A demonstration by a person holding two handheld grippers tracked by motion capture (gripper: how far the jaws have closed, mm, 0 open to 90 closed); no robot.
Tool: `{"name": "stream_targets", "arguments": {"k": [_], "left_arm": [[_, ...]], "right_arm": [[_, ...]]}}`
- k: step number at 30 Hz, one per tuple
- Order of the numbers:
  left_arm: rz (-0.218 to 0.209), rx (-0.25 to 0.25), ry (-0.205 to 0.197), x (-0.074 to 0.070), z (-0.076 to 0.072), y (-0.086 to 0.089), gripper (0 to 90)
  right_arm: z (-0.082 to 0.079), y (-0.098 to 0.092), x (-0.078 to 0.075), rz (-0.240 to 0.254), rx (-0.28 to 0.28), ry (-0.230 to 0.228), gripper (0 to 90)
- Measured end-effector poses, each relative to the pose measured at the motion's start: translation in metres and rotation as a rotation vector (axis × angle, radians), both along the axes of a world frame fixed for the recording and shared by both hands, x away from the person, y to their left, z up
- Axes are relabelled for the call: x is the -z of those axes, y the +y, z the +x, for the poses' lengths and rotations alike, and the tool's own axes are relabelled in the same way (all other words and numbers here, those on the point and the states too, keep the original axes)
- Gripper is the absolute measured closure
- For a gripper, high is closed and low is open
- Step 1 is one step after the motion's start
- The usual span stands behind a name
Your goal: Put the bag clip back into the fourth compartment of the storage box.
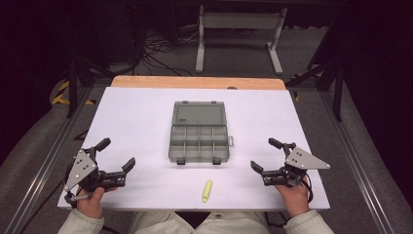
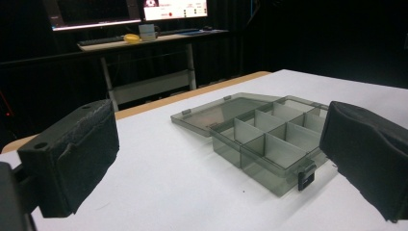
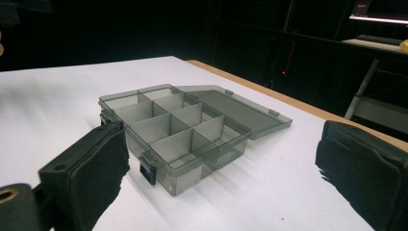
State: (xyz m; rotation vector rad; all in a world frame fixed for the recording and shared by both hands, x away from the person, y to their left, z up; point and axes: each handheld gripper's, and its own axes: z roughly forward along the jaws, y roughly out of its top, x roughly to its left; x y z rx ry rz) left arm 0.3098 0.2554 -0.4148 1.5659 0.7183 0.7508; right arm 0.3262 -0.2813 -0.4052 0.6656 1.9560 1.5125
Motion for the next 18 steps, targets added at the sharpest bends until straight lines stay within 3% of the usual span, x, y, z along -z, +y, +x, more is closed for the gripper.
{"name": "stream_targets", "arguments": {"k": [8,18], "left_arm": [[-0.001,0.006,0.001,0.0001,-0.0002,0.0001,0.7],[0.003,0.003,0.004,-0.0002,-0.0002,0.0002,0.8]], "right_arm": [[-0.0007,-0.0015,-0.0011,-0.002,0.021,-0.001,4.2],[-0.0017,0.0019,-0.0022,-0.009,0.000,0.005,4.2]]}}
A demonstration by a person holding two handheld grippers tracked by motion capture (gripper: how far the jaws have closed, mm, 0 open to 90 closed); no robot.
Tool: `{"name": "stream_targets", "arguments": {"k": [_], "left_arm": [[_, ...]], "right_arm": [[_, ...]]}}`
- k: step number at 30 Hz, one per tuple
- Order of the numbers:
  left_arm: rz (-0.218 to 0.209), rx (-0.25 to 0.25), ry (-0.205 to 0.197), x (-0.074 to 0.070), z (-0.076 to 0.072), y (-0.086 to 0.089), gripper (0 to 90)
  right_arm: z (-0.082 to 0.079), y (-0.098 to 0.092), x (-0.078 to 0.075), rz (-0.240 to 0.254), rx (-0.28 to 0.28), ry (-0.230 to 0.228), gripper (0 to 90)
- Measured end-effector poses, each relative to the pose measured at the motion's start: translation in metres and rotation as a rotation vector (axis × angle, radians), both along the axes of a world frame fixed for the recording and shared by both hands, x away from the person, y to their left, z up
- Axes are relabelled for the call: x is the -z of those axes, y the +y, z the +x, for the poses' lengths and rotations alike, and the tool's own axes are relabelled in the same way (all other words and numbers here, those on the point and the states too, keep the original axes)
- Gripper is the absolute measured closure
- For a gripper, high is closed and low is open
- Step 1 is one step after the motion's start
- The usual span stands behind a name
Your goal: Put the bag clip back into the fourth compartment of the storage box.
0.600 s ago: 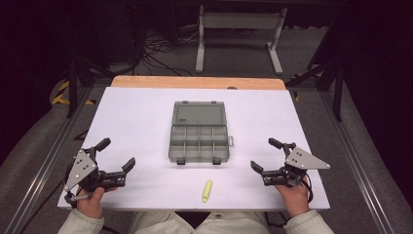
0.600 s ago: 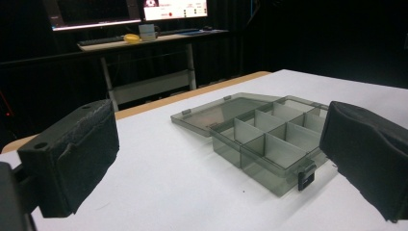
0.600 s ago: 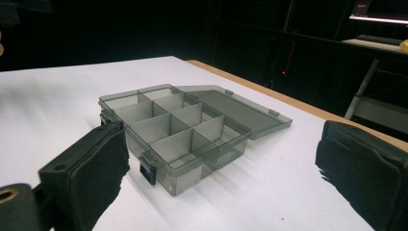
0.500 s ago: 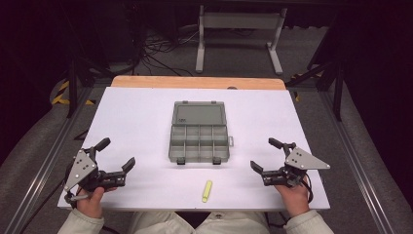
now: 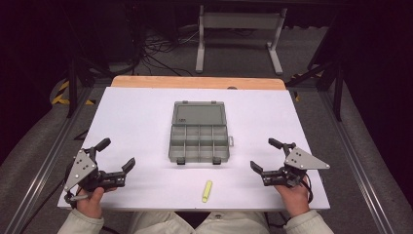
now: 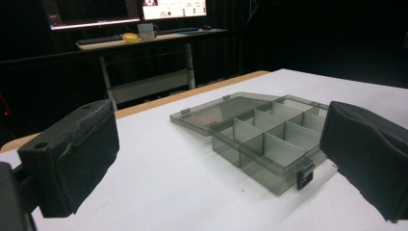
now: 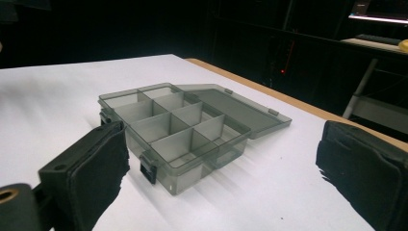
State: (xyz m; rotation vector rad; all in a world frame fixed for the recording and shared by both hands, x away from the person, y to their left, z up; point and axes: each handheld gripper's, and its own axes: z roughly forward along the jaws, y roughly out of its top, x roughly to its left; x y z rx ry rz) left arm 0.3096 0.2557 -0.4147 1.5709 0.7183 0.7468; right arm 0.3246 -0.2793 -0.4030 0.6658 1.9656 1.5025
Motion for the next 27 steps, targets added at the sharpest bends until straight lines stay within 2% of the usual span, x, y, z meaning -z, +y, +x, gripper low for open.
{"name": "stream_targets", "arguments": {"k": [12,18,27], "left_arm": [[-0.001,0.000,-0.007,-0.001,-0.001,0.001,0.8],[0.003,-0.002,-0.006,-0.002,-0.001,0.001,0.8],[0.001,0.003,-0.005,-0.001,-0.001,0.001,1.0]], "right_arm": [[0.004,0.022,-0.010,-0.008,-0.074,0.018,4.2],[0.011,0.043,-0.017,-0.028,-0.132,0.020,4.2],[0.019,0.063,-0.024,-0.030,-0.173,0.038,4.2]]}}
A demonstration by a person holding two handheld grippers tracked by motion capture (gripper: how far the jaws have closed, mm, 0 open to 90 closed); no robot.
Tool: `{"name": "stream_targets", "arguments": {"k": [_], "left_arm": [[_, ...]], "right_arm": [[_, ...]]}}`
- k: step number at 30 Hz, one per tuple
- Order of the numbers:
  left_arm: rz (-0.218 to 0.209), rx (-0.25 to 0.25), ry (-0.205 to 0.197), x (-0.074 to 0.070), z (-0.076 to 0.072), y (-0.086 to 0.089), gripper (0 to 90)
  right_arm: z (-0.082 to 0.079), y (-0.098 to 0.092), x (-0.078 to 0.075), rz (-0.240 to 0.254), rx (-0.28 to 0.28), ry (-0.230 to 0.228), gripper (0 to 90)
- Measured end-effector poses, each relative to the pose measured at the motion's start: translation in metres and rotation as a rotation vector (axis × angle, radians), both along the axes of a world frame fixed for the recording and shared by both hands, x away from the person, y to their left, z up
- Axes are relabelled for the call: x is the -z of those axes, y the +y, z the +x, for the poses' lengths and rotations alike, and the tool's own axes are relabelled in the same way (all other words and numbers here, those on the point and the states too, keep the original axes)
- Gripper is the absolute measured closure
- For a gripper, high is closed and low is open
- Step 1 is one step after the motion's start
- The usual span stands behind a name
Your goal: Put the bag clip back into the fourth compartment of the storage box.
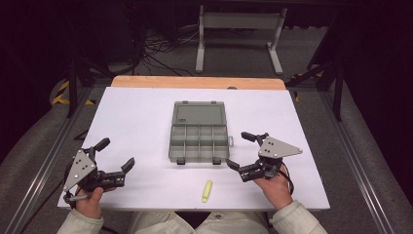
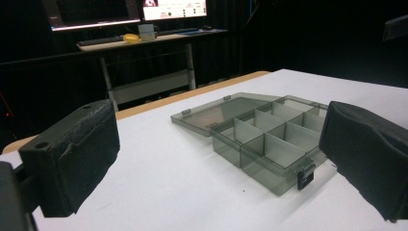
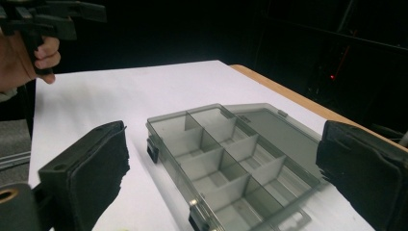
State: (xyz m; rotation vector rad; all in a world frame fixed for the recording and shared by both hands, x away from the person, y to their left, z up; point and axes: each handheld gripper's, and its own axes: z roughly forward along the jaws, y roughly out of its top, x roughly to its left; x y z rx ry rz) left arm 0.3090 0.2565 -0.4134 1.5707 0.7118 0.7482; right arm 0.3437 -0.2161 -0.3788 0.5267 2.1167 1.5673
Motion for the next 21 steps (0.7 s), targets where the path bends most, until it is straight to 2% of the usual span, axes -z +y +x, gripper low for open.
{"name": "stream_targets", "arguments": {"k": [14,16,19,21], "left_arm": [[-0.001,0.002,0.001,0.000,0.000,0.001,1.1],[-0.001,0.003,0.000,0.000,0.000,0.000,1.1],[0.001,0.003,0.000,0.000,0.000,0.000,1.1],[0.000,0.003,0.000,0.000,0.000,0.000,1.1]], "right_arm": [[0.011,0.031,-0.001,-0.011,-0.070,0.009,3.7],[0.013,0.035,-0.002,-0.006,-0.084,0.035,0.8],[0.016,0.036,-0.004,0.006,-0.112,0.093,1.8],[0.016,0.036,-0.005,0.000,-0.106,0.095,1.8]]}}
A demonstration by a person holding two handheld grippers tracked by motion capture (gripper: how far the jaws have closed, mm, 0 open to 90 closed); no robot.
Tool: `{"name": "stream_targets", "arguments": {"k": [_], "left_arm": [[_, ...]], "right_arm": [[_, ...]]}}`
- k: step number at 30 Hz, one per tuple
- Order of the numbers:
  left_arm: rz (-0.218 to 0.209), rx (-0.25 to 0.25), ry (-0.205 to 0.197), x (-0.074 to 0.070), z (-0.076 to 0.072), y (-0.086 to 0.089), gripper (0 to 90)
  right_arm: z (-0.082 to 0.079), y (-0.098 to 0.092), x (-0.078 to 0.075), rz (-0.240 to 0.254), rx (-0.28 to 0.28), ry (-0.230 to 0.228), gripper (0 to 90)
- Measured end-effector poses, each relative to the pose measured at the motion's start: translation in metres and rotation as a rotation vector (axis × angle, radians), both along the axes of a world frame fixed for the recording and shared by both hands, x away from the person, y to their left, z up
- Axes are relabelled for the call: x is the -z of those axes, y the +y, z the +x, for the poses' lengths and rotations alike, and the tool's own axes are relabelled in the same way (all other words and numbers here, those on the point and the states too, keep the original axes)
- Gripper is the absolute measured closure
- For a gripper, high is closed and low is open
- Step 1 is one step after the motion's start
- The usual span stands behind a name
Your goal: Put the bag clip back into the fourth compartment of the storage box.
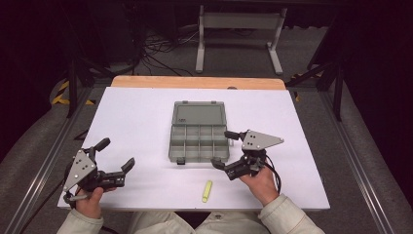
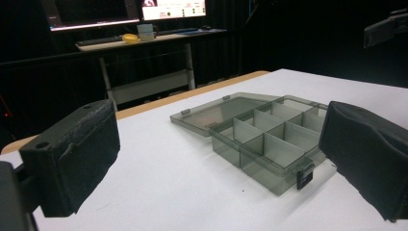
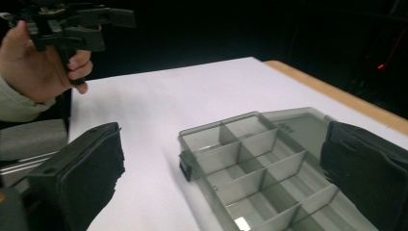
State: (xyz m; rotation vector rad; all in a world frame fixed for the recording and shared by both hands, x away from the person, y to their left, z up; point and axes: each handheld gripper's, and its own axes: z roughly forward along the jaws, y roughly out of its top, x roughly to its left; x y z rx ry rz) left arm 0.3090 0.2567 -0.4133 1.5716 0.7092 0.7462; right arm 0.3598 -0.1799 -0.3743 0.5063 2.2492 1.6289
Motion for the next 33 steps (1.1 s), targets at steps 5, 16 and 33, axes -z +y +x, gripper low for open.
{"name": "stream_targets", "arguments": {"k": [5,16,33], "left_arm": [[0.000,0.001,0.000,0.000,0.000,0.000,1.2],[0.001,0.001,0.001,0.000,0.000,0.000,1.2],[-0.001,0.002,0.004,0.000,0.000,0.000,1.3]], "right_arm": [[-0.003,0.002,-0.003,-0.056,0.021,-0.034,2.9],[-0.003,0.001,-0.010,-0.163,-0.062,0.064,37.2],[-0.003,0.001,-0.023,-0.426,-0.189,0.143,90.0]]}}
